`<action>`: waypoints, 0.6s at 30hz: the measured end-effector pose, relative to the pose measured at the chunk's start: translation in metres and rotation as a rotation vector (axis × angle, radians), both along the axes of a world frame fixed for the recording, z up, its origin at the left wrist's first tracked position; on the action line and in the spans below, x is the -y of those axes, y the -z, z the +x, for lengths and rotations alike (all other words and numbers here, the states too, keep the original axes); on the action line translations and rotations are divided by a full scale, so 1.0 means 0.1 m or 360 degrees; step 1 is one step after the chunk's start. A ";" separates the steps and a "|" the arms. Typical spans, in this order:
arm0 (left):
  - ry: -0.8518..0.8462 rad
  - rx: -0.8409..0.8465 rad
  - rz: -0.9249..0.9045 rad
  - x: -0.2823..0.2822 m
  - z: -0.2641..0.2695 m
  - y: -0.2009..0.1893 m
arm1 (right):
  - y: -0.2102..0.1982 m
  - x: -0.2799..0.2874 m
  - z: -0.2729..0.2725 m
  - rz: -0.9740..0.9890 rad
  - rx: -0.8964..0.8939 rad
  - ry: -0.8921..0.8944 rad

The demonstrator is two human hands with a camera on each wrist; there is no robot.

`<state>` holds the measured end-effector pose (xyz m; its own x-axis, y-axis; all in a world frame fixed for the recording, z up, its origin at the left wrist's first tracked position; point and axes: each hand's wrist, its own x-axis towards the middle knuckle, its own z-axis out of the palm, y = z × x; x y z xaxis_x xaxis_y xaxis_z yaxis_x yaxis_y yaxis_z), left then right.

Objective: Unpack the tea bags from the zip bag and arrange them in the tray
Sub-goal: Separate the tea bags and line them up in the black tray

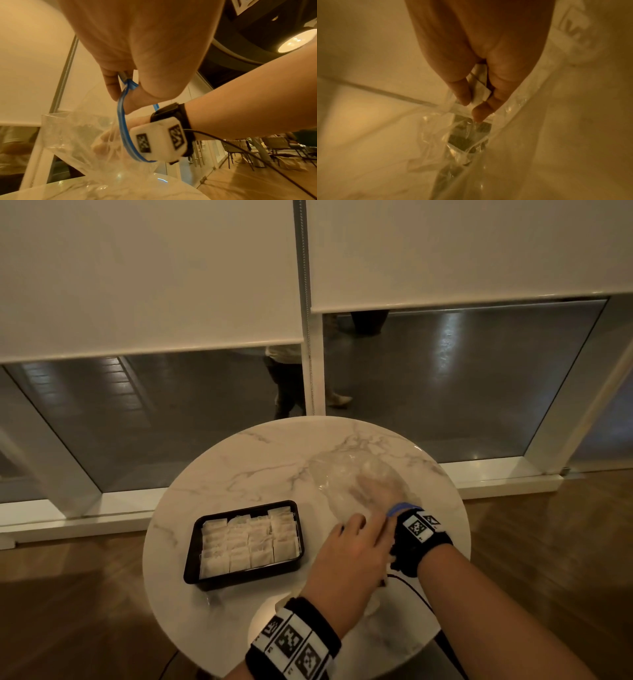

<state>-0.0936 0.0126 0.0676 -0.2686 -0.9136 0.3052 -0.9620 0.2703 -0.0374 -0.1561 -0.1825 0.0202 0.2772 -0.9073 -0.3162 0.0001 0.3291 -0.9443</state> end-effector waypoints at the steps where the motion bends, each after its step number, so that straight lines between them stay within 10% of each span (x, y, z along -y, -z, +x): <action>1: -0.0024 -0.0037 0.0024 0.01 0.04 -0.02 | -0.04 -0.02 0.00 -0.0094 -0.0140 -0.0055; 5: -0.0116 -0.0194 0.0087 0.13 0.22 -0.04 | -0.44 -0.33 -0.05 -0.0050 -0.0704 -0.0211; 11: -0.0162 -0.0666 0.0105 0.52 0.49 0.11 | -0.35 -0.51 -0.34 -0.0507 -0.0441 -0.0290; 18: -0.0224 -0.0761 0.0240 0.91 0.76 0.37 | -0.02 -0.72 -0.76 -0.0026 0.0436 0.0147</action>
